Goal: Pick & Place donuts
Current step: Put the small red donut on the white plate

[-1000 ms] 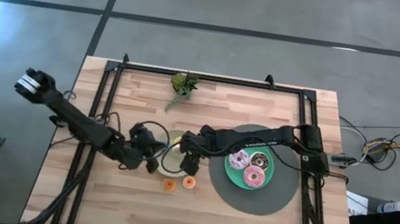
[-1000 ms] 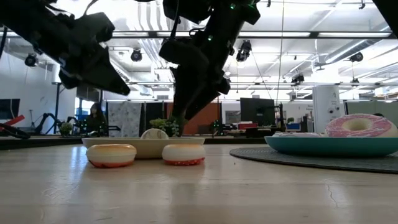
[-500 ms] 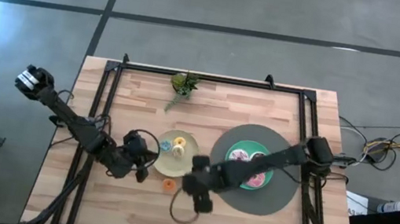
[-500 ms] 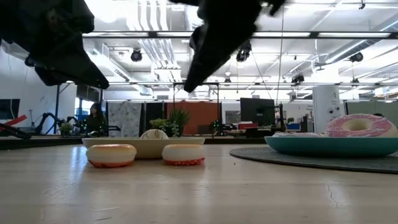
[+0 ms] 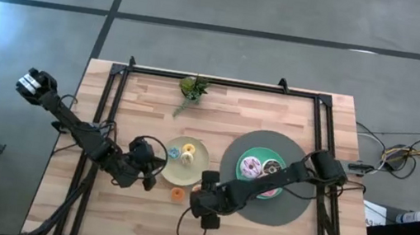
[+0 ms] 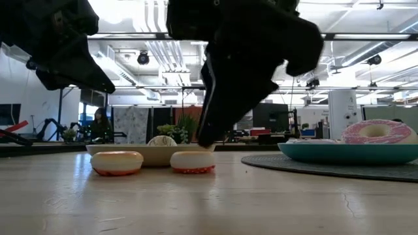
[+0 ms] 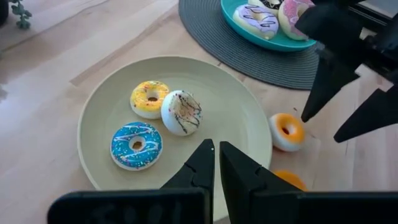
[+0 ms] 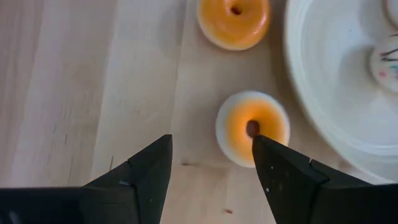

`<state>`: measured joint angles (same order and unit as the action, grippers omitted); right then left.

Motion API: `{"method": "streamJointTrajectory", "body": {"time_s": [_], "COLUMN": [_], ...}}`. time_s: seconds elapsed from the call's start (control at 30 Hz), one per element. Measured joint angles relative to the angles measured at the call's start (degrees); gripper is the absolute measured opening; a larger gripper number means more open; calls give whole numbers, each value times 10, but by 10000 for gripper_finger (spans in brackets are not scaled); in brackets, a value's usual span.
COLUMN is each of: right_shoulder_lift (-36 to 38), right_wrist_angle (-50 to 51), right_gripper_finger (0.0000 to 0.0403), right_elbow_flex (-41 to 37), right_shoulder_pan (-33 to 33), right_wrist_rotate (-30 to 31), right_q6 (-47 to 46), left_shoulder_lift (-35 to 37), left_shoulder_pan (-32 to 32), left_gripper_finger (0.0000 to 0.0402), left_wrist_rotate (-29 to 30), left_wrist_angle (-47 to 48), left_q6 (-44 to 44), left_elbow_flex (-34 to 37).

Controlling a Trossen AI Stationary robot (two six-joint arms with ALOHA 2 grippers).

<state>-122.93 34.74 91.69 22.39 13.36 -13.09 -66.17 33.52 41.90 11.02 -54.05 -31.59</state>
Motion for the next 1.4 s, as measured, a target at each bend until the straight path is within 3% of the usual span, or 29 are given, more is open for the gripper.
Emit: {"method": "streamJointTrajectory", "body": {"time_s": [0.8, 0.97, 1.17, 1.4], "right_shoulder_lift": [-39, -26, -20, 32], "right_wrist_angle": [-39, -27, -15, -69], "right_gripper_finger": [140, 105, 21, 8], "right_elbow_flex": [2, 3, 3, 2], "right_shoulder_pan": [-19, -22, -39, -63], "right_wrist_rotate": [-27, -32, -31, -43], "right_q6": [-7, -57, -143, -243], "left_shoulder_lift": [0, 0, 0, 0], "left_shoulder_pan": [0, 0, 0, 0], "left_gripper_finger": [0, 0, 0, 0], "left_wrist_rotate": [0, 0, 0, 0], "left_wrist_angle": [6, 6, 6, 7], "left_q6": [-3, -2, -1, 0], "left_elbow_flex": [0, 0, 0, 0]}}
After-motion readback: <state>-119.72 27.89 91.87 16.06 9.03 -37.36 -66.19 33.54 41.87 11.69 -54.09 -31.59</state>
